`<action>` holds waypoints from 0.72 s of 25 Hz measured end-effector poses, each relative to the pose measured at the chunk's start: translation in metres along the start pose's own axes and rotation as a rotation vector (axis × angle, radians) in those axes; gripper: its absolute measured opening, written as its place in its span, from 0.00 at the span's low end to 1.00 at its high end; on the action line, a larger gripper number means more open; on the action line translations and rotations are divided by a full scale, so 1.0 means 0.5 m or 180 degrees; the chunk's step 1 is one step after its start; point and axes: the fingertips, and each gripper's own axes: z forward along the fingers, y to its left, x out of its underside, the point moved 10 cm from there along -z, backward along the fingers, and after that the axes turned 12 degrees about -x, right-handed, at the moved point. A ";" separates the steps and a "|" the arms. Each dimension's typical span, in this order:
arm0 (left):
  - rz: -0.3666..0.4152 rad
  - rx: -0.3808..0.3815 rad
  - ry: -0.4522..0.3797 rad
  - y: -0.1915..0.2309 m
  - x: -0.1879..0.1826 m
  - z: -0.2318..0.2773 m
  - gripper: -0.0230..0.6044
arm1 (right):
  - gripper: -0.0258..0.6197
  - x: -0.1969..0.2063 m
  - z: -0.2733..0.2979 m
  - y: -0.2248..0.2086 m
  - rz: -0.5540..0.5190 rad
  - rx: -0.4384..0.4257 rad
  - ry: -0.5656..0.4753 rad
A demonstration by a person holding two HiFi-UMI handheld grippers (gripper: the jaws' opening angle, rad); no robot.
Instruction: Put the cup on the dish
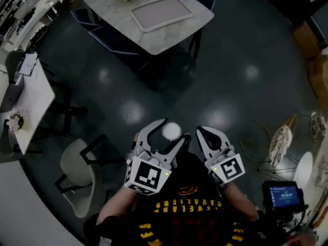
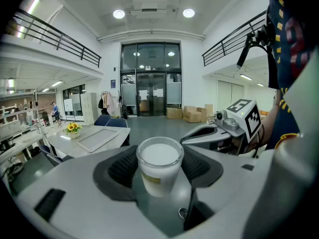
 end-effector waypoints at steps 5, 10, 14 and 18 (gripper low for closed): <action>-0.0010 0.0016 0.0001 0.005 0.000 0.003 0.47 | 0.05 -0.001 0.010 0.007 -0.0080 -0.0035 0.0029; 0.0030 0.0059 -0.0086 0.016 0.039 -0.090 0.47 | 0.05 0.011 0.024 0.114 -0.0103 -0.0003 -0.0067; 0.0041 0.0062 -0.0114 0.030 0.029 -0.076 0.47 | 0.05 0.018 0.036 0.108 -0.0012 -0.0101 -0.0112; 0.0054 0.0014 -0.0134 0.040 0.002 -0.033 0.47 | 0.16 0.011 0.036 0.072 -0.0056 -0.0125 -0.0132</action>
